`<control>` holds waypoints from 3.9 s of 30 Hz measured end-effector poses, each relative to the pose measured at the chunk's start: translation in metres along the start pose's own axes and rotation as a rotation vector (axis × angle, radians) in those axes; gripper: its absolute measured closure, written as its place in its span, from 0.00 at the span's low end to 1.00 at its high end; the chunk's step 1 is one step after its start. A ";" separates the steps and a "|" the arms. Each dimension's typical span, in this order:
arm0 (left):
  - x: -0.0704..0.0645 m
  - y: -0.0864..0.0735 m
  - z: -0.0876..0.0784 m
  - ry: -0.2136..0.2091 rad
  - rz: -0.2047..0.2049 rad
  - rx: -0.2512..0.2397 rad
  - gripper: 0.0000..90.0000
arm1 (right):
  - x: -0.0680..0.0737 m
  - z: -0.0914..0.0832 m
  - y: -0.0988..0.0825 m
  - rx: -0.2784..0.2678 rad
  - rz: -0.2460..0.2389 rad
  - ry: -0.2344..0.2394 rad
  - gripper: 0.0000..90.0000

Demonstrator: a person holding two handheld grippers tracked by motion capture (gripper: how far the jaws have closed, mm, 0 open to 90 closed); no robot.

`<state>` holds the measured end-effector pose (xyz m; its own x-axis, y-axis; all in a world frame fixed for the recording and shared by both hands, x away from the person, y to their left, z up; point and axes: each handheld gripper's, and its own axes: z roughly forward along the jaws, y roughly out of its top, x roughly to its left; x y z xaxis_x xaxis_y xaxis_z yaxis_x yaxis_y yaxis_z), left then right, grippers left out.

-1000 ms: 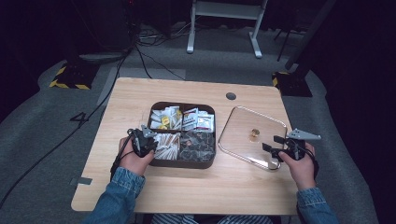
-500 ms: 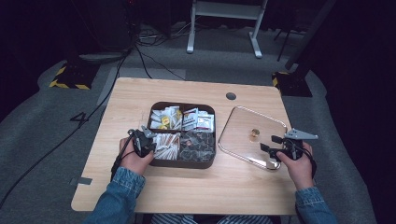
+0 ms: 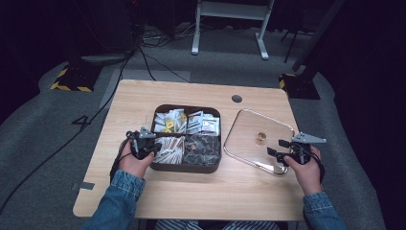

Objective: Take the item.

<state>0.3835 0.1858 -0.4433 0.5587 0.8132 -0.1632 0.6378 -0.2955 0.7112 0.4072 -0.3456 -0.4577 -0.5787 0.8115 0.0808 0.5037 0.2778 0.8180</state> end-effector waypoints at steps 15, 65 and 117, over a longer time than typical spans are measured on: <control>-0.015 0.012 -0.027 -0.203 0.090 -0.249 0.99 | -0.001 0.001 -0.002 0.004 0.009 0.008 0.33; -0.103 0.006 0.019 -0.567 0.380 -0.091 0.98 | -0.003 0.003 -0.006 0.003 0.010 0.001 0.33; -0.129 -0.018 0.063 -0.576 0.431 0.145 0.81 | -0.008 0.006 -0.011 0.026 0.021 -0.008 0.34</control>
<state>0.3337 0.0547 -0.4779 0.9403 0.2293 -0.2514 0.3402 -0.6257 0.7020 0.4100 -0.3515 -0.4706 -0.5627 0.8214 0.0927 0.5317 0.2739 0.8014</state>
